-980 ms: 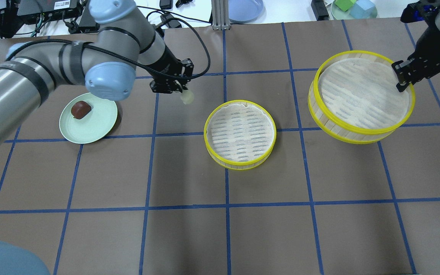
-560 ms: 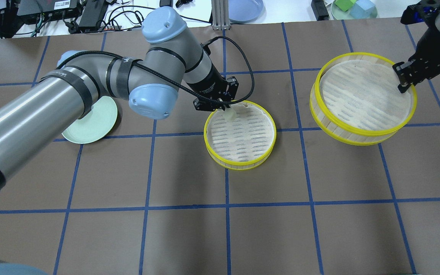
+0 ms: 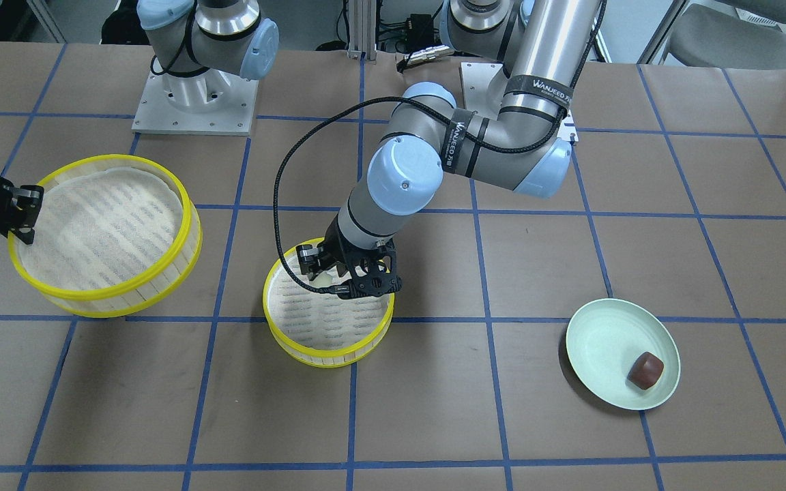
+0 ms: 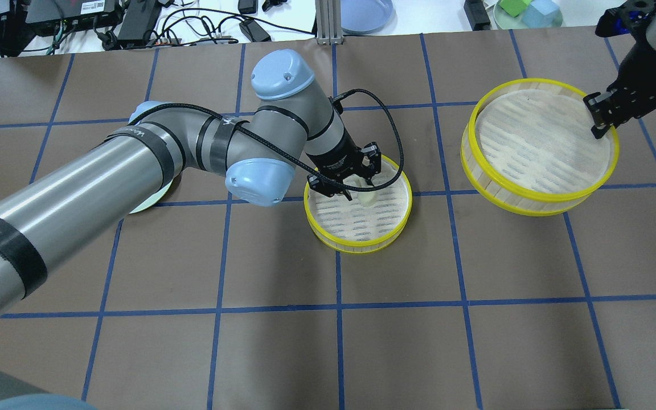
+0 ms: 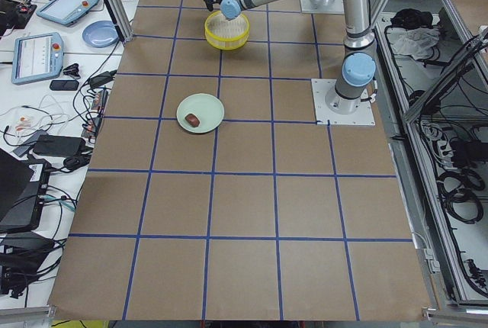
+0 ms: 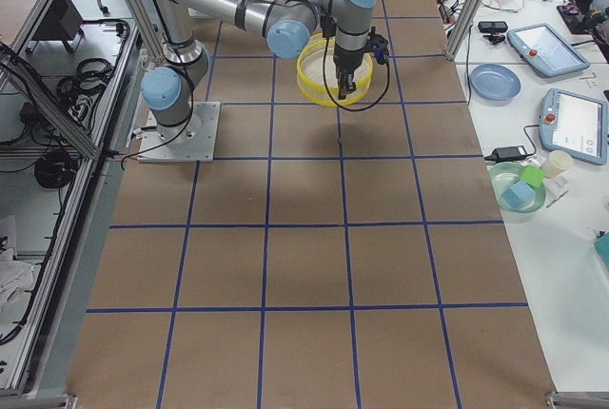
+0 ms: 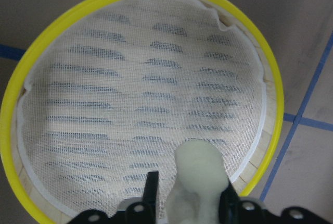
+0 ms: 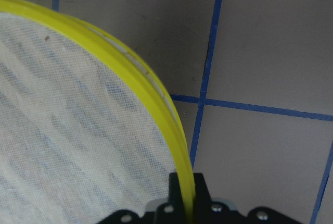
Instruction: Place buns in different layers of steamer
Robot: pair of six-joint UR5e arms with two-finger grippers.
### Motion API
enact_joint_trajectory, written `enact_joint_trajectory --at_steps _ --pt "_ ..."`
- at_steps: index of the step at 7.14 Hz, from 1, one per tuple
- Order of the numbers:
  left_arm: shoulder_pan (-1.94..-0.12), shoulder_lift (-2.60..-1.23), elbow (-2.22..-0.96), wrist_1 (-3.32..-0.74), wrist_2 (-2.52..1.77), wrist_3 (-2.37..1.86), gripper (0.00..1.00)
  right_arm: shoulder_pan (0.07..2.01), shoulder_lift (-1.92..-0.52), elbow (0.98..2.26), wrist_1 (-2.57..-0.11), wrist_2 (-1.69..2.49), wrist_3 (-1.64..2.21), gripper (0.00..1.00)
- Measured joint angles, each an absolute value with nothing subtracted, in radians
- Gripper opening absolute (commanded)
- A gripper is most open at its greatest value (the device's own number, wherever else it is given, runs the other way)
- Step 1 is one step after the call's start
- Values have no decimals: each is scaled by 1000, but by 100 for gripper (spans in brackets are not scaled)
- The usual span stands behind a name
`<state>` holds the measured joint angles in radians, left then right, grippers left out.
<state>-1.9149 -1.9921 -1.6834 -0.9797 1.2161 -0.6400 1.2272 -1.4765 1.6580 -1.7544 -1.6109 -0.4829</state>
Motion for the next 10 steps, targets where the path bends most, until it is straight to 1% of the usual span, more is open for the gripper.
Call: enact_joint_trajectory --at_steps 2,5,6,7,10 --pt "-1916 -1990 -1678 -982 1221 -630 100 1261 -1462 1656 -1761 -1606 -411 0" --pt "-1890 -1978 -1665 -1032 1335 -592 100 1393 -1425 1656 -1783 -1608 -268 0" --pt "-1850 -1968 -1650 -1048 1423 -510 100 1432 -1403 1657 -1802 -1608 -214 0" --pt "-1784 -1957 -1634 -1050 1502 -340 100 1479 -1383 1657 -1822 -1609 -139 0" --pt "-1520 -1929 -1635 -1063 1566 154 100 1681 -1303 1657 -1869 -1619 161 0"
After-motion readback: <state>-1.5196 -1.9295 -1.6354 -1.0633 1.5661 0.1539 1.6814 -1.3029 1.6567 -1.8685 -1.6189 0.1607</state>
